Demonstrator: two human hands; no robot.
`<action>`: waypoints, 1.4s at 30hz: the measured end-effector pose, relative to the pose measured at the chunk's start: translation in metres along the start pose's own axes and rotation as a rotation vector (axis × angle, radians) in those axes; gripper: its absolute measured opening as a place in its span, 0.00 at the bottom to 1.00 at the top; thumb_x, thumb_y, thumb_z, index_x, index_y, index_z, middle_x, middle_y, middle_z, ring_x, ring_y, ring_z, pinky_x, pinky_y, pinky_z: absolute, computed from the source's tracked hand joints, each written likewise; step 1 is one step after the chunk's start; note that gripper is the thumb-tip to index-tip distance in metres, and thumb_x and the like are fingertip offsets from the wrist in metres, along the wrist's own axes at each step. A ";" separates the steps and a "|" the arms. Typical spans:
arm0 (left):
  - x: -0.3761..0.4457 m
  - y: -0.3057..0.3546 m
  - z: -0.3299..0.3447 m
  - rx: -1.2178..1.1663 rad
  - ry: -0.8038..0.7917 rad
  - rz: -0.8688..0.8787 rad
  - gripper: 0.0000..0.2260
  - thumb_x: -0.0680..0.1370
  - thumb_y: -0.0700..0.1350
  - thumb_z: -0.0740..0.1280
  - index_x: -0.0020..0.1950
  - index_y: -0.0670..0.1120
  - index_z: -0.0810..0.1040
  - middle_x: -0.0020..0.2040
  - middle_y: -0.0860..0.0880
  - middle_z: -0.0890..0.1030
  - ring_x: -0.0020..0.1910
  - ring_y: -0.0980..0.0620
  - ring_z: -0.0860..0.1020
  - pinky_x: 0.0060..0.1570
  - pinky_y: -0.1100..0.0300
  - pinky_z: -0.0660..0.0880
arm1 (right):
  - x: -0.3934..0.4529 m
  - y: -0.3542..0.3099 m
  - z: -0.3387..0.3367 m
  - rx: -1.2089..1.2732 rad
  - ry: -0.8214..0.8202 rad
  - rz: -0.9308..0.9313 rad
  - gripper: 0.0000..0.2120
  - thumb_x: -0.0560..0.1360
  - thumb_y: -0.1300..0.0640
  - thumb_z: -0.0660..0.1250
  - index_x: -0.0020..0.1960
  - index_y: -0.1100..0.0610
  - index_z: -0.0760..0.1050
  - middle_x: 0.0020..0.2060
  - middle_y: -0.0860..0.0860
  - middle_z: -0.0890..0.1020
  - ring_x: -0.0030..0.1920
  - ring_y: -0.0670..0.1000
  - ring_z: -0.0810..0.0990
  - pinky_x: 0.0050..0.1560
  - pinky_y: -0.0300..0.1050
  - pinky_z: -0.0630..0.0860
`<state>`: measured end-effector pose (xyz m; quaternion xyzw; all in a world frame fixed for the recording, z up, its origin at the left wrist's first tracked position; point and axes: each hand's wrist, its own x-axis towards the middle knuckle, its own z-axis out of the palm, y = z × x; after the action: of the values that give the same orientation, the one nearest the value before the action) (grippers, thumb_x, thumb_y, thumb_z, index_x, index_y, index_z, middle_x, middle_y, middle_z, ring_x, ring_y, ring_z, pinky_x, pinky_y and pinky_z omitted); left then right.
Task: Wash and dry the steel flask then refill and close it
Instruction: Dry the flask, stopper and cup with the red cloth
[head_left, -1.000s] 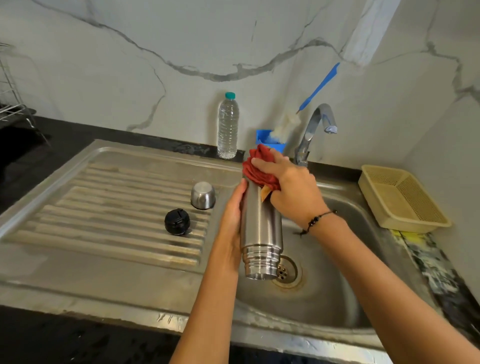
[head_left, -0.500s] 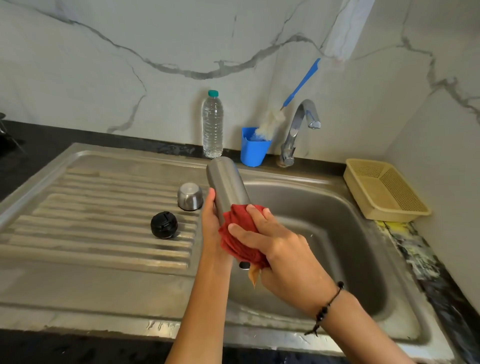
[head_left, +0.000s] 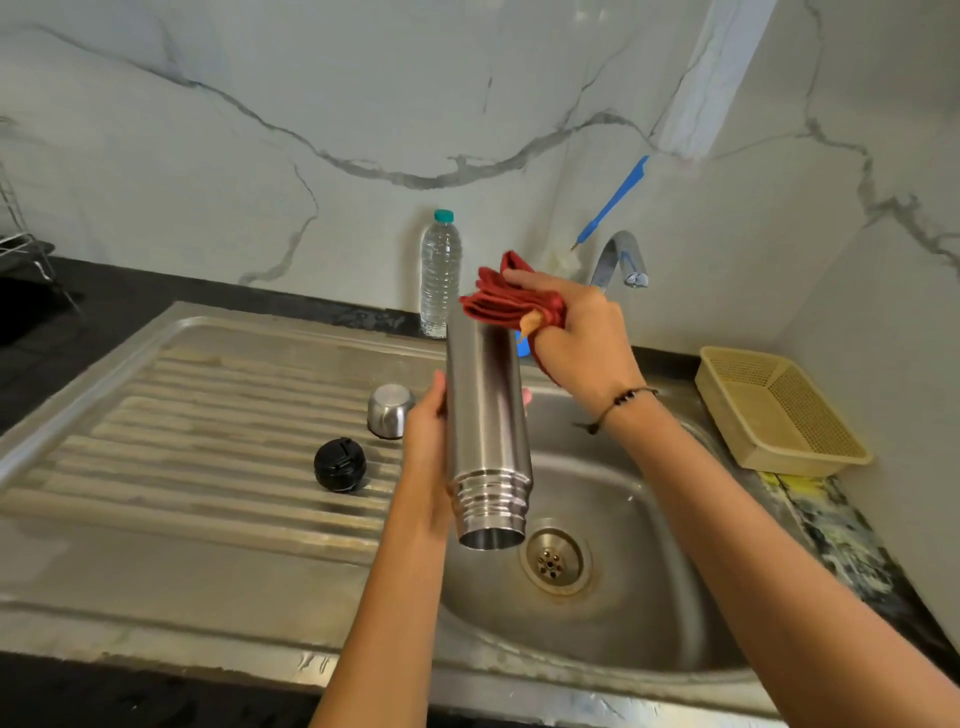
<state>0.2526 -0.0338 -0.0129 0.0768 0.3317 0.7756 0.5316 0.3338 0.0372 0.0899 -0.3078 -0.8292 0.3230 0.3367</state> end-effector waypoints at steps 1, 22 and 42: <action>-0.002 0.003 0.000 0.039 -0.016 0.004 0.27 0.79 0.60 0.56 0.64 0.39 0.75 0.54 0.34 0.81 0.49 0.39 0.81 0.54 0.49 0.76 | 0.008 0.000 0.003 -0.036 -0.019 -0.026 0.21 0.72 0.68 0.61 0.62 0.54 0.77 0.58 0.51 0.80 0.59 0.49 0.77 0.63 0.36 0.69; -0.001 -0.018 0.003 -0.057 0.061 0.036 0.26 0.82 0.49 0.52 0.36 0.37 0.82 0.31 0.42 0.82 0.28 0.49 0.82 0.24 0.62 0.77 | -0.080 0.010 0.010 -0.372 -0.374 -0.055 0.27 0.73 0.65 0.63 0.68 0.46 0.69 0.73 0.50 0.62 0.73 0.56 0.59 0.66 0.57 0.66; -0.001 0.002 0.009 0.174 0.116 0.121 0.20 0.81 0.55 0.58 0.44 0.39 0.77 0.29 0.46 0.80 0.26 0.52 0.79 0.26 0.64 0.77 | -0.002 0.014 -0.006 0.214 0.089 0.014 0.22 0.69 0.73 0.57 0.56 0.58 0.80 0.54 0.50 0.82 0.55 0.48 0.80 0.58 0.34 0.72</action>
<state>0.2562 -0.0314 -0.0045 0.0973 0.4226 0.7778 0.4549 0.3433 0.0460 0.0819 -0.2900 -0.7719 0.3981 0.4020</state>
